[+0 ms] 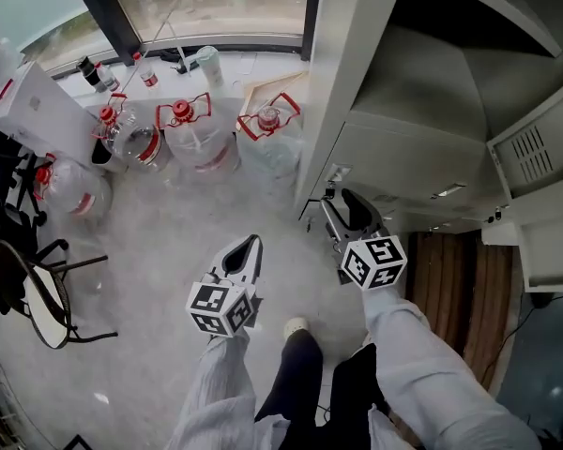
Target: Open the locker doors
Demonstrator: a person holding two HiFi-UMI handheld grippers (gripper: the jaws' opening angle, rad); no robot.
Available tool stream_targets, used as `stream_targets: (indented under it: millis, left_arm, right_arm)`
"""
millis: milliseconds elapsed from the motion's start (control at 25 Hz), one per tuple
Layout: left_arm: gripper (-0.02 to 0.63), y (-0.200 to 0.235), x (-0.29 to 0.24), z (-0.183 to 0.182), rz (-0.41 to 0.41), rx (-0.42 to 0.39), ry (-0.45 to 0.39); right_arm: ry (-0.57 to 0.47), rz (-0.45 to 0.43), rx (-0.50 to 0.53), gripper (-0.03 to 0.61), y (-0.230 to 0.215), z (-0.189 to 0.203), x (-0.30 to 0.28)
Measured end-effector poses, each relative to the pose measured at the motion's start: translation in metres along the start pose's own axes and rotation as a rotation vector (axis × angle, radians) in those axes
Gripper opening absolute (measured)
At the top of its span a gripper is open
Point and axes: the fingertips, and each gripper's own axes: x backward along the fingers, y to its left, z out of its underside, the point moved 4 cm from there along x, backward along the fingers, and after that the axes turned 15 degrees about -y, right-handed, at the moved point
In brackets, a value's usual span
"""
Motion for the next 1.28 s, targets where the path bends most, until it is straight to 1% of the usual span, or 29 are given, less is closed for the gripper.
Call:
stream_targets:
  millis: [120, 280, 360, 520, 680, 840, 1000, 1160, 1280]
  left_arm:
    - [0.014, 0.003, 0.0, 0.005, 0.001, -0.005, 0.003]
    - [0.014, 0.006, 0.002, 0.011, 0.004, 0.011, 0.009]
    - [0.014, 0.006, 0.004, 0.014, 0.007, 0.011, 0.014]
    - [0.014, 0.009, 0.008, 0.017, 0.013, 0.009, 0.026]
    - [0.014, 0.012, 0.013, 0.021, 0.008, 0.003, 0.037]
    - [0.014, 0.013, 0.017, 0.026, -0.004, 0.022, 0.047]
    - [0.014, 0.012, 0.019, 0.032, -0.01, 0.035, 0.057]
    - [0.014, 0.002, 0.023, 0.036, 0.007, 0.032, 0.063]
    - [0.014, 0.0, 0.027, 0.035, 0.014, 0.035, 0.067]
  right_arm:
    - [-0.012, 0.007, 0.002, 0.201, -0.001, 0.007, -0.012]
    - [-0.033, 0.059, 0.04, 0.201, -0.006, 0.012, -0.025]
    - [-0.034, 0.068, 0.054, 0.201, -0.007, 0.014, -0.031]
    - [-0.032, 0.099, 0.122, 0.201, -0.009, 0.014, -0.04]
    - [-0.027, 0.108, 0.156, 0.201, -0.01, 0.012, -0.049]
    - [-0.027, 0.136, 0.193, 0.199, -0.009, 0.012, -0.051]
    - [-0.015, 0.15, 0.175, 0.199, -0.007, 0.012, -0.055]
    - [0.007, 0.163, 0.173, 0.199, -0.006, 0.013, -0.05]
    - [0.018, 0.189, 0.164, 0.199, -0.002, 0.014, -0.047]
